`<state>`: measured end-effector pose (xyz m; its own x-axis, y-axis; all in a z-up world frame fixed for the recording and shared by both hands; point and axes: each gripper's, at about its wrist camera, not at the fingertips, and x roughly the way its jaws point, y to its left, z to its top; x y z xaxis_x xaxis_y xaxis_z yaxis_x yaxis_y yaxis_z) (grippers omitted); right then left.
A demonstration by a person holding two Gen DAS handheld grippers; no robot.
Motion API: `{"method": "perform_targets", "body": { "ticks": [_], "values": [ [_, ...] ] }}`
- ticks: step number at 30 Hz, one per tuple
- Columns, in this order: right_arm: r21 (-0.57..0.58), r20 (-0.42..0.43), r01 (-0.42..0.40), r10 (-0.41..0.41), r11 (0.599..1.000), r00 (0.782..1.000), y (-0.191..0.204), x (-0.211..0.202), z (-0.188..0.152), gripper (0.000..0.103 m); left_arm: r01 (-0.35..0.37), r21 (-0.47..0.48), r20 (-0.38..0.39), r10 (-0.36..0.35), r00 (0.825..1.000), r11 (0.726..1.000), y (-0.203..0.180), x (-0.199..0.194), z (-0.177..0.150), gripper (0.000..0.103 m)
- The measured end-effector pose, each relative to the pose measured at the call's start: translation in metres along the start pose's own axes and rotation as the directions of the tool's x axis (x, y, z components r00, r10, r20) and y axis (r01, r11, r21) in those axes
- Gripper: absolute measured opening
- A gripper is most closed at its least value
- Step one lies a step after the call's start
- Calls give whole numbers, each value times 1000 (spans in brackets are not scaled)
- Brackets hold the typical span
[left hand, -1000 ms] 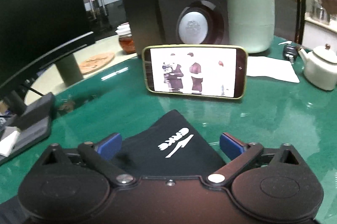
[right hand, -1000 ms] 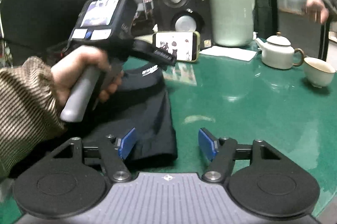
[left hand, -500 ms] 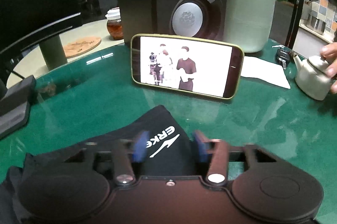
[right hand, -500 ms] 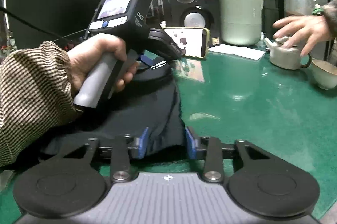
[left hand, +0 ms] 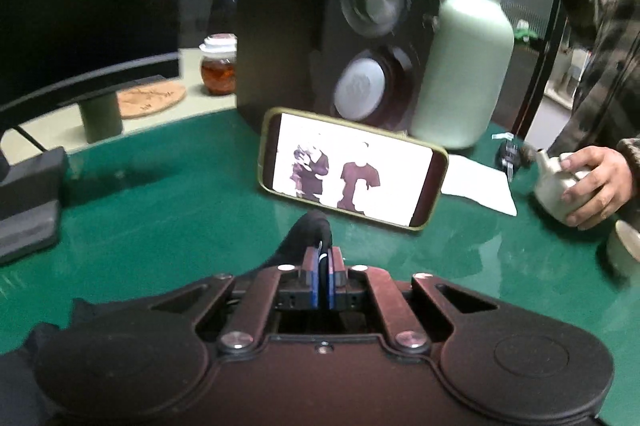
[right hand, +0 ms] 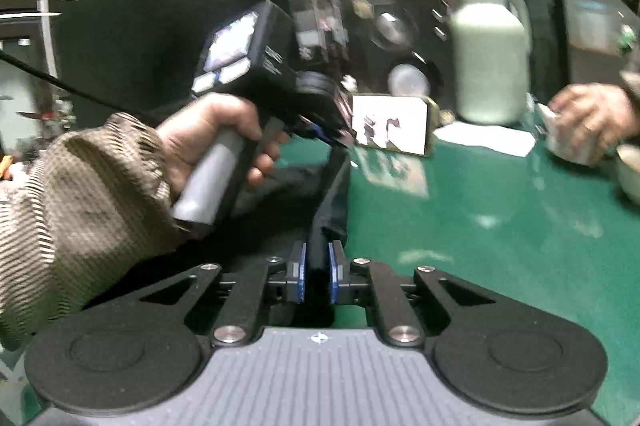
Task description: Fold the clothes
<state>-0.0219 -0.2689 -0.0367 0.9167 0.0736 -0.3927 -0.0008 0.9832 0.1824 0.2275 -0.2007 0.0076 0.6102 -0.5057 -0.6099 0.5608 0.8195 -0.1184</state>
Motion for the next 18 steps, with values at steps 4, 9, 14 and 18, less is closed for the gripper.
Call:
{"method": "perform_targets", "body": {
  "ticks": [4, 9, 14, 18],
  "values": [
    [-47, 31, -100, 102, 994, 994, 25, -4, 13, 11, 25, -40, 47, -24, 999, 999, 23, -29, 7, 6],
    [-136, 53, -219, 228, 966, 972, 71, -3, 30, 11, 36, -84, 124, -25, 992, 996, 66, -75, 16, 6],
    [-210, 28, -302, 314, 930, 949, 114, 6, 39, 11, 18, -141, 189, 9, 982, 990, 122, -126, 9, 6],
    [-271, -38, -385, 390, 882, 920, 156, 18, 38, 11, -12, -183, 212, 51, 976, 983, 163, -156, -8, 6]
  ]
}}
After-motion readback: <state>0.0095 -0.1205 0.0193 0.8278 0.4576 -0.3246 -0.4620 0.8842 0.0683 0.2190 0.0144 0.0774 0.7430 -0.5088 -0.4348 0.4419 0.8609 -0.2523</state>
